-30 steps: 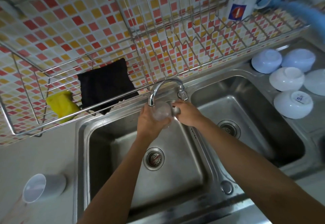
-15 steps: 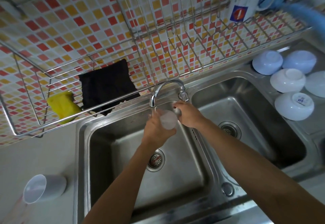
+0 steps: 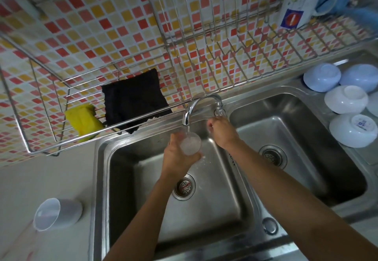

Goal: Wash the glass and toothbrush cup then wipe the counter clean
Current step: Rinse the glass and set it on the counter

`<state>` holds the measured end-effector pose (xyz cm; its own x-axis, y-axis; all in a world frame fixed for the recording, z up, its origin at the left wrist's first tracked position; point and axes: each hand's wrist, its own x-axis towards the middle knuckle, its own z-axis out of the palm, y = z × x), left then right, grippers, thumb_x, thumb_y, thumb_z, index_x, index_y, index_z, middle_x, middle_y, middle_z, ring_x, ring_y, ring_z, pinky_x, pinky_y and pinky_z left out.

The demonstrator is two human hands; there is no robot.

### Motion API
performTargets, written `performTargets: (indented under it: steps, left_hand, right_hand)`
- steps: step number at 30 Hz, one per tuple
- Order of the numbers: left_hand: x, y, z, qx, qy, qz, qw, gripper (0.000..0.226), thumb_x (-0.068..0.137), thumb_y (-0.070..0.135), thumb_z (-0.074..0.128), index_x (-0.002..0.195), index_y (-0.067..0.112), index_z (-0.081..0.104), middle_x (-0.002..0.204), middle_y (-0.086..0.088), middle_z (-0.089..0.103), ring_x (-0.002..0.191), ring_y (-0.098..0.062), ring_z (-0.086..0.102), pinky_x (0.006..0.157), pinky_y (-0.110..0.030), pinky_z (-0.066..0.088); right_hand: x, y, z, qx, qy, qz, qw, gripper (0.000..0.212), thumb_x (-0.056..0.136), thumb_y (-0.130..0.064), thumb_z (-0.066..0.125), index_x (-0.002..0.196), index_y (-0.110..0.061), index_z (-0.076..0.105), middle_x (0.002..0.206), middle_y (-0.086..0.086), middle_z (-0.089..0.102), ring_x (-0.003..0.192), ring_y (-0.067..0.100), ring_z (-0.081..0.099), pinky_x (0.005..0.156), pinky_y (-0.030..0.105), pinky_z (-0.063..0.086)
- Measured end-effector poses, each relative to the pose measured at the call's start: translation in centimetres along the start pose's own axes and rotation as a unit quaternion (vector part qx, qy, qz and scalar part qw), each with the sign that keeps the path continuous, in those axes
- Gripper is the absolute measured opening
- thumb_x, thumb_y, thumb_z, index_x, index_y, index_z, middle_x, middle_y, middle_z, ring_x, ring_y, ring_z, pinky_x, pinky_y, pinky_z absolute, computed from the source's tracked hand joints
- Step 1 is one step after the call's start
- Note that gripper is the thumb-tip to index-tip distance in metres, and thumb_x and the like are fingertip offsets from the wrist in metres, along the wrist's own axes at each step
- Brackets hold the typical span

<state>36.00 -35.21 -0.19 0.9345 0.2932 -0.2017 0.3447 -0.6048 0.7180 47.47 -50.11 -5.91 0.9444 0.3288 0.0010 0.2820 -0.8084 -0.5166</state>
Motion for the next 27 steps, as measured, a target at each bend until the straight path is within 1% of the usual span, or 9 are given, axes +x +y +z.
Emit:
performTargets:
  steps: [4, 7, 11, 14, 17, 19, 23, 25, 27]
  left_hand:
    - [-0.3, -0.5, -0.5, 0.010, -0.016, 0.006, 1.000, 0.072, 0.062, 0.030, 0.090, 0.118, 0.030, 0.045, 0.111, 0.012, 0.056, 0.098, -0.011, 0.055, 0.066, -0.010, 0.036]
    - [-0.3, -1.3, -0.7, 0.037, -0.026, 0.010, 0.999, 0.072, 0.061, 0.031, 0.091, 0.118, 0.027, 0.048, 0.110, 0.012, 0.057, 0.097, -0.009, 0.054, 0.069, -0.012, 0.036]
    - [-0.4, -2.8, -0.3, 0.095, -0.050, -0.001, 0.994, 0.074, 0.060, 0.033, 0.089, 0.121, 0.020, 0.050, 0.116, 0.005, 0.058, 0.099, -0.013, 0.053, 0.080, -0.022, 0.040]
    - [-0.4, -3.4, 0.0, 0.157, -0.083, 0.006, 0.984, 0.077, 0.060, 0.036, 0.087, 0.125, 0.019, 0.049, 0.120, 0.001, 0.056, 0.105, -0.018, 0.054, 0.082, -0.025, 0.043]
    - [-0.2, -4.1, 0.3, 0.239, -0.120, 0.017, 0.963, 0.083, 0.061, 0.043, 0.084, 0.131, 0.018, 0.047, 0.124, 0.000, 0.053, 0.112, -0.020, 0.051, 0.091, -0.030, 0.045]
    - [-0.1, -4.6, 0.6, 0.295, -0.145, 0.022, 0.944, 0.085, 0.063, 0.048, 0.082, 0.133, 0.017, 0.046, 0.128, -0.001, 0.051, 0.116, -0.022, 0.049, 0.098, -0.032, 0.043]
    - [-0.2, -5.7, 1.2, 0.375, -0.166, 0.047, 0.911, 0.081, 0.067, 0.050, 0.079, 0.131, 0.012, 0.049, 0.129, -0.005, 0.047, 0.118, -0.023, 0.047, 0.102, -0.032, 0.041]
    - [-0.4, -6.3, 1.4, 0.408, -0.174, 0.052, 0.895, 0.078, 0.070, 0.050, 0.077, 0.130, 0.008, 0.049, 0.130, -0.007, 0.045, 0.119, -0.024, 0.046, 0.103, -0.032, 0.039]
    - [-0.6, -6.9, 1.5, 0.450, -0.184, 0.055, 0.872, 0.080, 0.073, 0.054, 0.075, 0.131, 0.006, 0.049, 0.131, -0.009, 0.044, 0.120, -0.024, 0.045, 0.106, -0.032, 0.038]
  right_hand:
    - [0.0, -0.2, 0.0, 0.011, 0.032, 0.001, 0.999, 0.012, 0.095, -0.008, 0.049, 0.089, -0.005, 0.059, 0.096, 0.014, 0.062, 0.103, 0.024, 0.052, 0.090, 0.034, 0.046]
    - [0.1, 0.4, -0.3, 0.050, 0.084, 0.021, 0.995, 0.013, 0.093, 0.002, 0.045, 0.096, -0.003, 0.056, 0.099, 0.018, 0.060, 0.097, 0.030, 0.056, 0.083, 0.037, 0.049]
    - [-0.3, 1.2, -1.6, 0.098, 0.103, 0.049, 0.989, 0.032, 0.087, 0.013, 0.043, 0.112, -0.004, 0.054, 0.109, 0.015, 0.062, 0.094, 0.030, 0.060, 0.074, 0.028, 0.042]
    - [-0.9, 1.2, -1.9, 0.123, 0.121, 0.051, 0.984, 0.029, 0.092, 0.007, 0.045, 0.117, -0.005, 0.054, 0.109, 0.014, 0.064, 0.093, 0.031, 0.063, 0.074, 0.029, 0.046]
    - [-3.2, 1.2, -0.7, 0.144, 0.150, 0.092, 0.974, 0.033, 0.096, -0.005, 0.047, 0.129, -0.011, 0.048, 0.112, 0.013, 0.064, 0.093, 0.031, 0.064, 0.077, 0.041, 0.055]
    - [-5.8, 1.7, 0.7, 0.128, 0.135, 0.103, 0.977, 0.040, 0.094, -0.006, 0.049, 0.134, -0.010, 0.045, 0.124, 0.012, 0.059, 0.105, 0.030, 0.061, 0.085, 0.040, 0.052]
    - [-10.3, 2.8, 3.9, 0.040, 0.039, 0.079, 0.995, 0.052, 0.092, -0.008, 0.051, 0.142, -0.007, 0.039, 0.149, 0.011, 0.039, 0.134, 0.027, 0.042, 0.106, 0.034, 0.037]
    - [-11.5, 2.8, 5.0, 0.018, 0.020, 0.080, 0.996, 0.055, 0.093, -0.009, 0.050, 0.145, -0.006, 0.035, 0.154, 0.009, 0.031, 0.140, 0.024, 0.033, 0.110, 0.029, 0.028]
    - [-11.9, 2.6, 5.6, 0.007, 0.019, 0.089, 0.996, 0.056, 0.092, -0.008, 0.050, 0.146, -0.004, 0.034, 0.155, 0.011, 0.030, 0.141, 0.023, 0.032, 0.110, 0.024, 0.022]
